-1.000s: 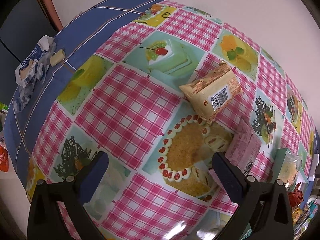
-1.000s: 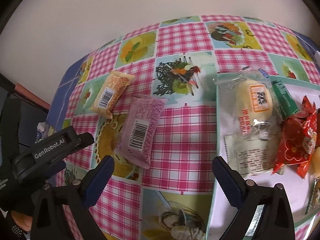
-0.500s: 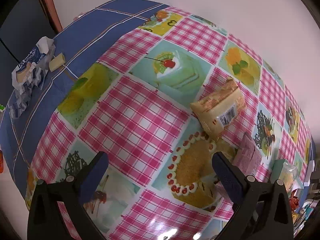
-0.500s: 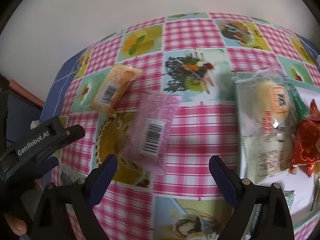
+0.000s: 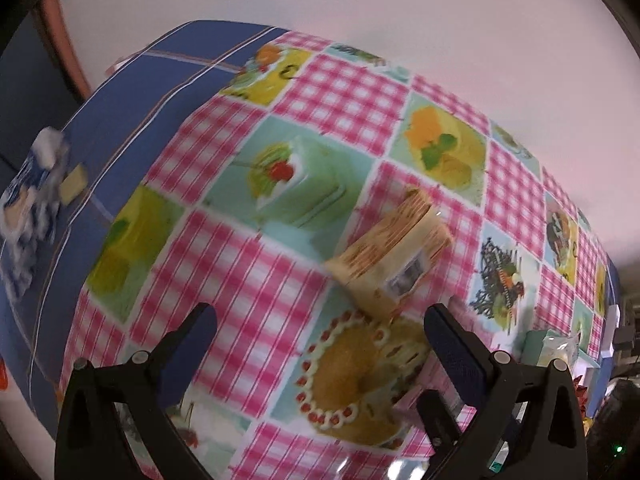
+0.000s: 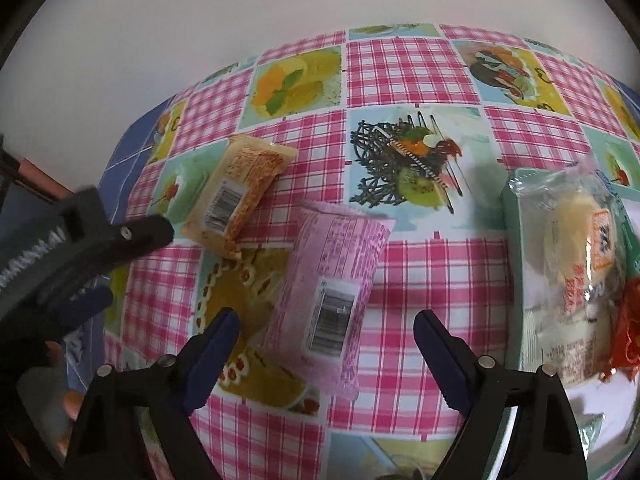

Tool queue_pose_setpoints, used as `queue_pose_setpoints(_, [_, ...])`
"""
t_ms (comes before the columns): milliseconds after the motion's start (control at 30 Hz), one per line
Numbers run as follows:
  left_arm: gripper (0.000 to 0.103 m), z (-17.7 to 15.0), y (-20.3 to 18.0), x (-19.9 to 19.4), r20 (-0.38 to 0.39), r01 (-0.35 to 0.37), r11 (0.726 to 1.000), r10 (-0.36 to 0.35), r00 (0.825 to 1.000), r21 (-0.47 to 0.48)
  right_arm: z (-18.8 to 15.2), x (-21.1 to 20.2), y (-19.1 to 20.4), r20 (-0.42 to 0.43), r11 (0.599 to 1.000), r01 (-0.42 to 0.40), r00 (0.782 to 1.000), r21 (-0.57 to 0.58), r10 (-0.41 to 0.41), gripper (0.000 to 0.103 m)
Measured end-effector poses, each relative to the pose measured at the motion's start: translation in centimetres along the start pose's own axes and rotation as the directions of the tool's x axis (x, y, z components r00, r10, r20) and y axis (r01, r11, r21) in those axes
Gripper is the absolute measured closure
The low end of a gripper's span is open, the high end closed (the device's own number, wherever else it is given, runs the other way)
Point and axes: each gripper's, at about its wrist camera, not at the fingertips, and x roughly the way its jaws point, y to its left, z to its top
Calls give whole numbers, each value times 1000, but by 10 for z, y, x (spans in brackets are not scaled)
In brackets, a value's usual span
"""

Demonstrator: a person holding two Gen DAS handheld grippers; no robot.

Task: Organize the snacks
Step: 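Move both tools back to the remaining snacks on the tablecloth, then grasp the pink wrapped bun with the right tool while the left tool grasps the tan wrapped cake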

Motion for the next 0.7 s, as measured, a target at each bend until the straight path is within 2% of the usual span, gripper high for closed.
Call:
queue_pose_setpoints(400, [0,22,-27,22,-12,-10,984,13,1000,176,16,24,3,-5,998,60,998,-31,-61,14])
queue_pose_setpoints(700, [0,22,-36,38,-32,-27,977,35,999,213,19,25,-6,13,992,116,993,-40,-115,14])
